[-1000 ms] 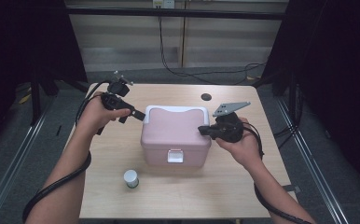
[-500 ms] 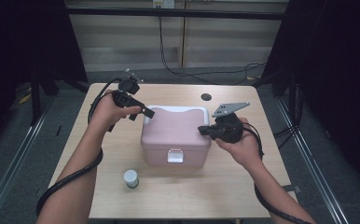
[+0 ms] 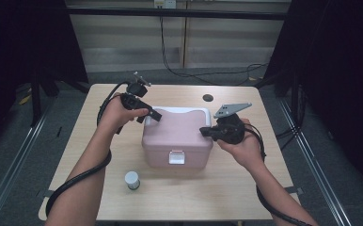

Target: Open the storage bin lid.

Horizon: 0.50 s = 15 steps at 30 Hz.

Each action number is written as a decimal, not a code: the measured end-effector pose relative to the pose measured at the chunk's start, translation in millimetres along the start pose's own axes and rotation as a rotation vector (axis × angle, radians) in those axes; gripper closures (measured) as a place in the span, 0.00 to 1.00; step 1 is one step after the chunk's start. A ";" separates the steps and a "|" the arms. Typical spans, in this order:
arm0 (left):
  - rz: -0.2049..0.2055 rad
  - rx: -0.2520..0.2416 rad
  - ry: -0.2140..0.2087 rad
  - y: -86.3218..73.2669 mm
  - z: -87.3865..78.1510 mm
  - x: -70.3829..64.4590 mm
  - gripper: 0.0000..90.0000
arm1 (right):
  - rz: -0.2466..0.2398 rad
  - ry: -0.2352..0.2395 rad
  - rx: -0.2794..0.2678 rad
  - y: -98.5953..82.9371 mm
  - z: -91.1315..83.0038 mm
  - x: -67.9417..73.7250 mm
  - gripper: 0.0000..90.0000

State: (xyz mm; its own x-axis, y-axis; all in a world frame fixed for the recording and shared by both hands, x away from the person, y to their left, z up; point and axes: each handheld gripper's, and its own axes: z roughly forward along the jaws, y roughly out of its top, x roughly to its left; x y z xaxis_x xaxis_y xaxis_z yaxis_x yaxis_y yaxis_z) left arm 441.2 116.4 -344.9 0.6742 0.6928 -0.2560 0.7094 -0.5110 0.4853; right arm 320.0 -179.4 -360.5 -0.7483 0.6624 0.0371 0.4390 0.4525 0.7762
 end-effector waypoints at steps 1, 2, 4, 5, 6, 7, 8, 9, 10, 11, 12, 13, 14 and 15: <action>-0.002 0.000 0.004 0.3 0.7 -0.5 0.25 | -0.001 -0.001 0.000 0.0 0.1 0.1 1.00; -0.003 0.003 0.006 0.5 1.3 -0.9 0.25 | 0.000 -0.002 0.001 0.1 0.1 0.3 1.00; -0.003 0.008 0.007 0.8 1.3 -1.3 0.25 | 0.002 -0.001 0.001 0.1 0.1 0.2 1.00; 0.000 0.009 0.013 1.1 1.1 -2.5 0.26 | 0.002 -0.001 0.002 0.1 0.1 0.0 1.00; -0.005 0.006 0.015 1.4 0.8 -4.0 0.26 | 0.003 0.002 0.005 0.4 0.0 -0.1 1.00; 0.001 0.005 0.023 1.9 -0.1 -5.3 0.25 | 0.004 0.003 0.007 0.6 0.1 -0.1 1.00; 0.008 0.006 0.028 2.6 -1.8 -6.4 0.25 | 0.004 0.001 0.009 1.0 0.2 0.1 1.00; 0.004 0.000 0.030 3.3 -3.5 -7.9 0.25 | 0.003 0.003 0.011 1.4 0.4 0.1 1.00; 0.005 -0.005 0.033 4.1 -5.8 -8.8 0.25 | 0.003 0.003 0.016 1.9 0.3 -0.1 1.00; -0.002 -0.010 0.032 4.8 -8.2 -10.2 0.25 | 0.008 0.001 0.019 2.4 0.5 -0.2 1.00; 0.005 -0.008 0.030 5.6 -11.4 -10.9 0.25 | 0.007 0.000 0.024 3.0 0.6 0.3 1.00; 0.006 -0.009 0.033 5.7 -12.7 -11.9 0.25 | 0.008 -0.003 0.026 3.6 0.9 1.1 1.00; 0.006 -0.012 0.032 5.6 -14.5 -12.8 0.25 | 0.007 -0.005 0.025 3.7 1.1 1.4 1.00; 0.004 -0.016 0.032 5.1 -15.3 -12.9 0.26 | 0.005 -0.007 0.026 3.5 1.2 1.8 1.00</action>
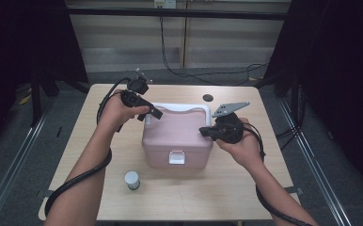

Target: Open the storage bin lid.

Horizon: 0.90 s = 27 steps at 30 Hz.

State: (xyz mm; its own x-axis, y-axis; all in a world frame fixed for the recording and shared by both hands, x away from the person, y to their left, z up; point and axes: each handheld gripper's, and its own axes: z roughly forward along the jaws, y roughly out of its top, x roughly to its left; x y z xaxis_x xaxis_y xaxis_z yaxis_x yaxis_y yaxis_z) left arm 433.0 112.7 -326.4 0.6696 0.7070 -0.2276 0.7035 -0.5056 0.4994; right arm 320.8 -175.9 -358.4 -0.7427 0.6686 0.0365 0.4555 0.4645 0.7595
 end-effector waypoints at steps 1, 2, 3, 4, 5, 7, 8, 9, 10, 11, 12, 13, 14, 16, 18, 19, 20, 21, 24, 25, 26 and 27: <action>0.003 -0.002 0.001 -0.6 -0.7 0.2 0.26 | 0.001 0.000 -0.002 -0.2 0.0 -0.1 1.00; 0.001 -0.007 -0.001 -1.2 -1.3 0.2 0.27 | 0.004 0.001 -0.004 -0.5 0.0 -0.2 1.00; 0.003 -0.008 -0.004 -1.8 -2.3 0.5 0.27 | 0.005 0.002 -0.007 -0.7 0.2 -0.4 1.00; -0.006 -0.016 -0.002 -2.4 -2.8 -0.1 0.28 | 0.005 0.000 -0.005 -0.6 0.0 -0.2 1.00; -0.005 -0.022 -0.001 -2.8 -3.6 -0.3 0.28 | 0.004 0.000 -0.005 -0.5 0.1 -0.1 1.00; 0.010 -0.020 0.005 -2.7 -4.9 -1.1 0.28 | 0.005 -0.002 0.000 0.2 0.3 0.2 1.00; 0.012 -0.020 0.010 -2.5 -5.6 -1.9 0.28 | 0.005 -0.002 -0.001 0.4 0.7 0.1 1.00; 0.009 -0.019 0.010 -2.2 -6.0 -2.6 0.28 | 0.005 -0.001 -0.004 0.5 1.2 0.2 1.00; 0.012 -0.018 0.013 -1.8 -7.0 -3.1 0.28 | 0.005 -0.001 -0.002 0.8 1.5 0.4 1.00; 0.005 -0.016 0.012 -1.6 -8.1 -4.2 0.29 | 0.010 -0.003 -0.003 1.3 2.1 0.9 1.00; 0.013 -0.017 0.019 -1.5 -9.5 -5.2 0.29 | 0.007 -0.010 0.005 2.0 2.2 1.8 1.00; 0.007 -0.018 0.016 -1.6 -10.5 -5.8 0.29 | 0.001 -0.018 0.009 2.9 2.7 3.0 1.00; 0.008 -0.019 0.017 -1.7 -12.2 -6.0 0.30 | -0.002 -0.020 0.012 3.5 2.9 3.6 1.00; 0.014 -0.026 0.017 -2.1 -15.7 -6.7 0.32 | -0.005 -0.026 0.020 4.9 3.1 4.3 1.00; 0.010 -0.033 0.012 -3.0 -19.6 -8.6 0.32 | -0.004 -0.027 0.024 5.4 3.3 4.4 1.00; 0.007 -0.037 0.009 -3.6 -21.5 -9.7 0.33 | 0.000 -0.024 0.021 5.2 3.4 4.1 1.00; 0.014 -0.039 0.002 -4.0 -24.0 -10.2 0.33 | 0.004 -0.025 0.018 4.9 3.5 3.5 1.00; 0.021 -0.035 -0.004 -4.5 -27.1 -10.2 0.33 | 0.010 -0.021 0.016 4.4 3.5 3.1 1.00; 0.026 -0.043 -0.014 -7.1 -32.6 -10.8 0.36 | 0.012 -0.018 0.010 4.1 3.9 2.9 1.00; 0.027 -0.042 -0.015 -8.1 -33.6 -11.6 0.37 | 0.006 -0.024 0.013 4.5 3.8 3.3 1.00; 0.034 -0.046 -0.017 -8.8 -33.8 -11.8 0.37 | 0.005 -0.026 0.019 4.9 3.6 4.2 1.00; 0.041 -0.047 -0.013 -9.5 -33.9 -12.5 0.37 | 0.005 -0.029 0.017 4.9 3.9 4.7 1.00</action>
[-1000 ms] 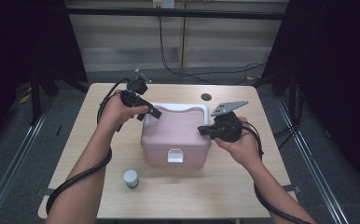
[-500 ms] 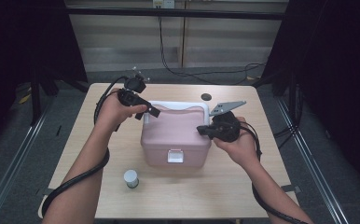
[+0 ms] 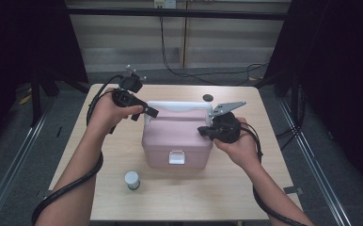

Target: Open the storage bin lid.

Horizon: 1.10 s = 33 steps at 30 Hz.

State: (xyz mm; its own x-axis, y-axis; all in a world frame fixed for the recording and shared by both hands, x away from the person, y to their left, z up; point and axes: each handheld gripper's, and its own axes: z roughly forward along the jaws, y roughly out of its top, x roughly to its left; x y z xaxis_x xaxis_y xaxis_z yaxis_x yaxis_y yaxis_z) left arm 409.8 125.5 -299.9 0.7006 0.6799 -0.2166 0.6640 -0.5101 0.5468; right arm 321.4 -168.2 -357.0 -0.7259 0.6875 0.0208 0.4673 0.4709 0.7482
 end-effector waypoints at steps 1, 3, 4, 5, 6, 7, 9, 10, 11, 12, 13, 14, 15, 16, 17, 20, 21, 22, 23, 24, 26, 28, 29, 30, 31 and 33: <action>0.004 -0.001 0.003 -0.3 0.3 -0.5 0.38 | -0.004 -0.002 -0.002 0.0 0.0 0.1 1.00; 0.027 0.007 0.012 -0.8 1.1 -1.1 0.38 | 0.002 0.002 -0.006 -0.5 0.1 -0.5 1.00; 0.030 0.009 0.016 -0.9 1.4 -1.3 0.40 | 0.006 0.005 -0.009 -0.9 0.1 -0.8 1.00; 0.035 0.012 0.023 -0.8 1.3 -1.4 0.41 | 0.007 0.006 -0.007 -1.0 -0.1 -1.0 1.00; 0.032 0.014 0.026 -0.7 0.9 -1.4 0.43 | 0.008 0.008 -0.011 -1.3 0.1 -1.4 1.00; 0.033 0.017 0.025 -0.5 0.4 -0.9 0.45 | 0.008 0.010 -0.011 -1.3 0.1 -1.7 1.00; 0.020 0.012 0.023 -0.6 0.4 -1.6 0.45 | 0.010 0.014 -0.007 -1.0 0.0 -1.9 1.00; 0.025 0.014 0.024 -0.6 0.3 -1.0 0.45 | 0.007 0.015 -0.010 -0.9 0.3 -2.0 1.00; 0.033 0.014 0.025 -0.7 0.5 -0.5 0.45 | 0.005 0.012 -0.011 -1.0 0.3 -1.7 1.00; 0.037 0.009 0.023 -0.9 1.3 0.1 0.45 | 0.005 0.010 -0.011 -1.1 0.2 -1.6 1.00; 0.024 -0.002 0.024 -1.2 2.4 -0.1 0.44 | 0.006 0.011 -0.013 -1.3 0.2 -1.8 1.00; 0.023 -0.002 0.022 -1.5 3.4 1.0 0.44 | 0.009 0.012 -0.012 -1.5 0.0 -1.8 1.00; 0.015 -0.011 0.024 -1.7 4.6 1.0 0.44 | 0.013 0.012 -0.017 -2.1 0.1 -1.8 1.00; 0.019 -0.008 0.025 -1.7 5.3 2.2 0.44 | 0.012 0.016 -0.024 -2.5 0.4 -2.2 1.00; 0.016 -0.016 0.025 -1.8 6.8 2.6 0.44 | 0.012 0.015 -0.024 -2.8 0.3 -2.2 1.00; 0.009 -0.017 0.029 -1.6 10.2 4.0 0.42 | 0.012 0.015 -0.023 -3.1 0.0 -2.2 1.00; 0.017 -0.014 0.031 -1.3 11.1 4.9 0.42 | 0.014 0.015 -0.024 -3.1 0.0 -2.5 1.00; 0.013 -0.014 0.034 -1.3 12.5 4.5 0.42 | 0.015 0.018 -0.025 -3.2 0.0 -2.8 1.00; 0.012 -0.013 0.032 -1.3 13.4 4.3 0.41 | 0.015 0.020 -0.026 -3.3 0.0 -3.0 1.00; 0.015 -0.012 0.035 -1.1 14.0 4.7 0.41 | 0.015 0.020 -0.026 -3.4 0.0 -3.0 1.00; 0.002 -0.012 0.034 -1.2 16.4 4.8 0.41 | 0.013 0.019 -0.024 -3.1 0.0 -2.8 1.00; 0.012 -0.006 0.040 -1.0 17.6 4.6 0.42 | 0.014 0.019 -0.025 -3.2 0.0 -2.8 1.00; 0.011 -0.005 0.039 -0.8 17.4 4.7 0.42 | 0.013 0.017 -0.025 -3.2 0.0 -2.7 1.00; 0.010 -0.005 0.042 -0.7 17.3 4.4 0.42 | 0.013 0.017 -0.025 -3.3 0.0 -2.7 1.00; 0.008 -0.004 0.042 -0.7 17.2 4.4 0.42 | 0.013 0.018 -0.025 -3.2 0.0 -2.7 1.00; 0.000 -0.007 0.041 -1.0 17.2 4.5 0.42 | 0.014 0.018 -0.025 -3.2 0.0 -2.8 1.00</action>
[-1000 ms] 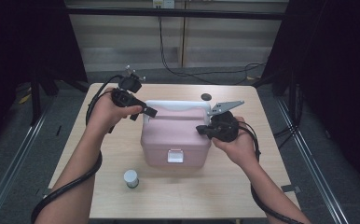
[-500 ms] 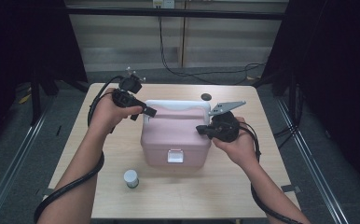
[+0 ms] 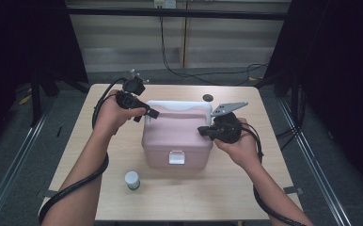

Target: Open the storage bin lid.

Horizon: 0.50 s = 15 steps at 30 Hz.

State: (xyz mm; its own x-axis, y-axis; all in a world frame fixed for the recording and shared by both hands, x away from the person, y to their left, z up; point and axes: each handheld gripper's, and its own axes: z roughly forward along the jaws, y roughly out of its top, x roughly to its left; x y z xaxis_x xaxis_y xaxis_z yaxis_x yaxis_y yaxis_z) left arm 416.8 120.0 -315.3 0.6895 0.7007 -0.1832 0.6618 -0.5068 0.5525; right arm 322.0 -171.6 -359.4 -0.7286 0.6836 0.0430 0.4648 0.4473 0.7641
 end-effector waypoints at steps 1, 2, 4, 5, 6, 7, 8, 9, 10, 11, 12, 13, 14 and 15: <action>-0.005 0.001 0.003 -0.2 0.5 0.9 0.42 | -0.001 -0.001 0.000 0.0 0.0 0.1 1.00; -0.006 0.004 0.006 -0.3 0.9 1.4 0.41 | 0.000 0.000 0.000 0.0 0.0 0.0 1.00; -0.014 0.004 0.016 -0.4 2.6 2.7 0.40 | -0.001 -0.002 0.000 0.0 0.0 0.4 1.00; -0.021 0.006 0.017 -0.4 3.7 3.5 0.40 | -0.005 -0.002 0.000 0.1 0.1 0.3 1.00; -0.035 0.008 0.025 -0.4 5.4 3.4 0.40 | -0.005 -0.002 0.001 0.3 0.1 0.3 1.00; -0.028 0.011 0.025 0.1 7.0 4.7 0.40 | -0.007 -0.002 0.001 0.4 0.2 0.2 1.00; -0.036 0.007 0.022 0.4 8.2 5.2 0.40 | -0.005 -0.001 0.001 0.4 0.1 0.1 1.00; -0.038 0.011 0.019 0.8 9.8 5.7 0.41 | -0.004 0.000 0.001 0.4 0.1 0.1 1.00; -0.037 0.012 0.023 1.3 11.8 5.2 0.41 | -0.003 0.000 0.001 0.3 0.1 0.1 1.00; -0.032 0.019 0.022 2.0 13.6 5.1 0.42 | -0.007 0.002 -0.001 0.4 0.3 0.1 1.00; -0.030 0.028 0.019 2.7 15.2 4.5 0.43 | -0.005 0.002 0.002 0.6 0.2 0.4 1.00; -0.032 0.026 0.021 3.4 16.9 4.0 0.45 | -0.006 0.001 0.002 0.6 0.3 0.0 1.00; -0.042 0.029 0.028 4.2 17.9 3.4 0.47 | -0.004 0.002 0.001 0.6 0.2 -0.1 1.00; -0.032 0.037 0.035 5.1 19.2 3.1 0.50 | -0.003 0.002 0.001 0.4 0.1 -0.3 1.00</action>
State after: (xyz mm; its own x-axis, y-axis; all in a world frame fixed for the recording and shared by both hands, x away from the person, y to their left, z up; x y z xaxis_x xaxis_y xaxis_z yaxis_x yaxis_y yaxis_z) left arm 428.0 109.9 -328.6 0.6575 0.7336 -0.1716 0.6942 -0.5014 0.5165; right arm 322.4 -171.6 -359.2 -0.7309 0.6812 0.0422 0.4633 0.4498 0.7635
